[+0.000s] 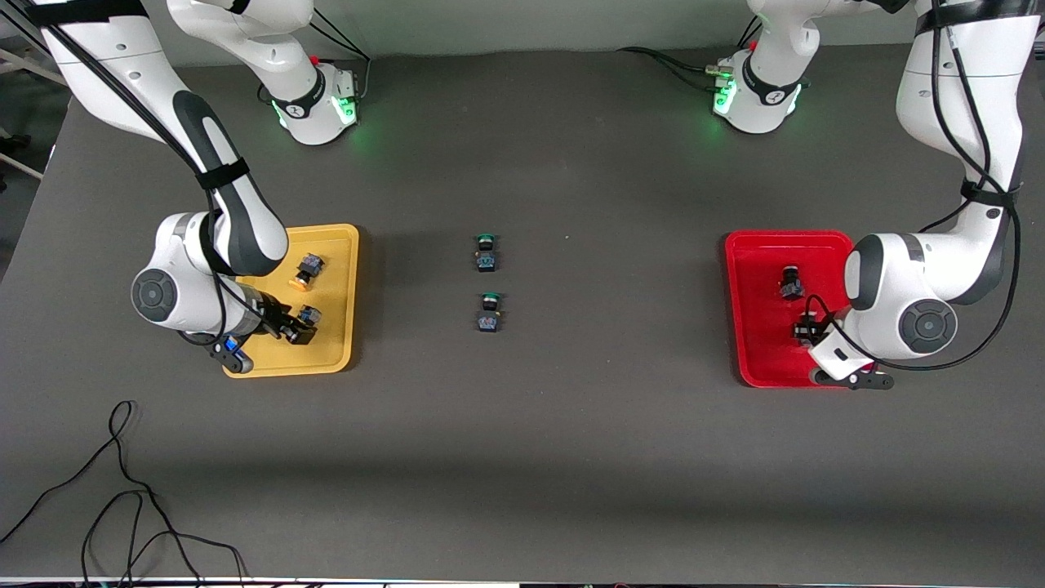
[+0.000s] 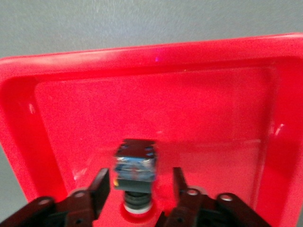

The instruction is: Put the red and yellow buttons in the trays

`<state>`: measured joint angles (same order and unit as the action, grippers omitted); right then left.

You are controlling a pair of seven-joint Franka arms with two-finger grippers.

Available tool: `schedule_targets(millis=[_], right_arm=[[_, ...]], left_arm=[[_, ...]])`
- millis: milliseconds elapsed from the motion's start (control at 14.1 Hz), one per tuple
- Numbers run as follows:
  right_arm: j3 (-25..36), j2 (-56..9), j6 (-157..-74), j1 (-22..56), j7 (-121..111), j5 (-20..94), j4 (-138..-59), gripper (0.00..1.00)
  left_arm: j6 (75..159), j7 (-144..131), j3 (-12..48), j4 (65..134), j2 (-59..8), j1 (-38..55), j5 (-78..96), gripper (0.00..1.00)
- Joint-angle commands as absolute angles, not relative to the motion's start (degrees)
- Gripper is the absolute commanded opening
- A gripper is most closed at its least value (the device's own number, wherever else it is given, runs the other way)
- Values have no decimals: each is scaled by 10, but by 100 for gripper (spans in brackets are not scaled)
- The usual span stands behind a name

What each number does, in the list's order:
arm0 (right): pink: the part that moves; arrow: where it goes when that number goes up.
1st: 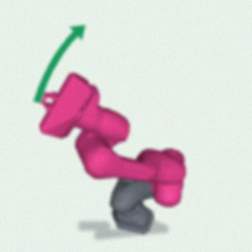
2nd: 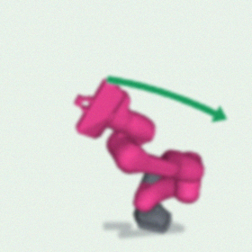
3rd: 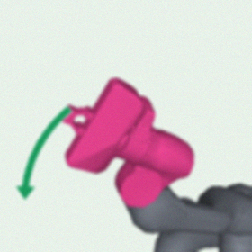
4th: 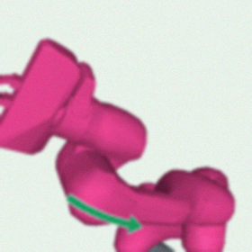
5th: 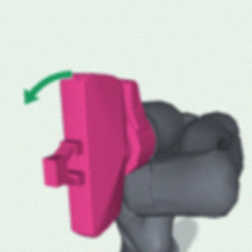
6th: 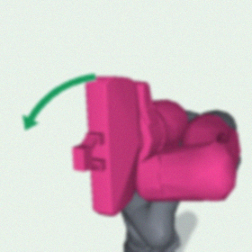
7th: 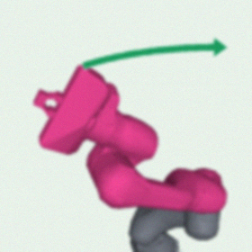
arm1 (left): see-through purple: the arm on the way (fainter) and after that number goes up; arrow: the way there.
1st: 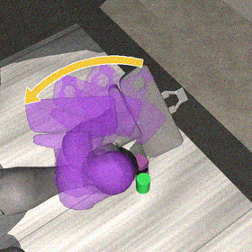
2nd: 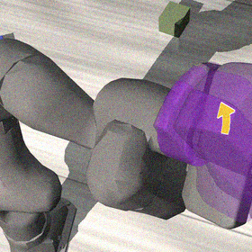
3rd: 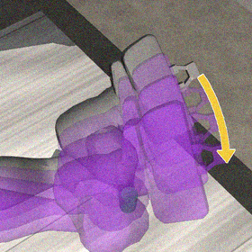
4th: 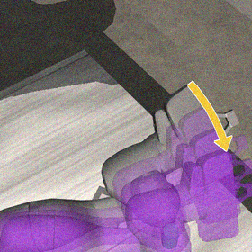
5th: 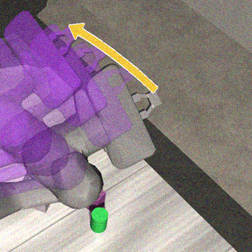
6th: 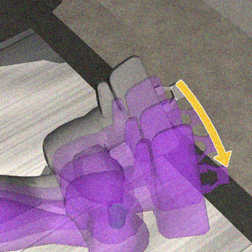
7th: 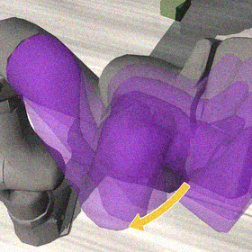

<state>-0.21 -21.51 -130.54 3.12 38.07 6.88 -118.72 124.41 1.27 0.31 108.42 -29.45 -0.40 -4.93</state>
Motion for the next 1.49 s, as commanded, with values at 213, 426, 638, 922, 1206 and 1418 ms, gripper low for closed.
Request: schedule_targets(millis=[213,426,638,922,1206,1418], right_arm=[[-4,-71,-1254,36,299,80,-1183,100],[-4,-18,-1207,37,202,76,-1167,100],[0,42,-1190,32,108,76,-1167,100],[1,132,-1101,30,102,40,-1167,100],[9,171,-1026,20,46,25,-1139,100],[12,164,-973,18,26,25,-1089,100]], left_arm=[[1061,-29,11,1069,-136,39,-49,100],[993,-82,17,1069,-65,73,-49,100],[963,-91,15,1078,-7,74,-37,100],[970,-83,2,1081,36,70,-33,100],[971,-34,15,1070,40,9,-33,100],[962,-33,103,1066,45,-79,-32,100]])
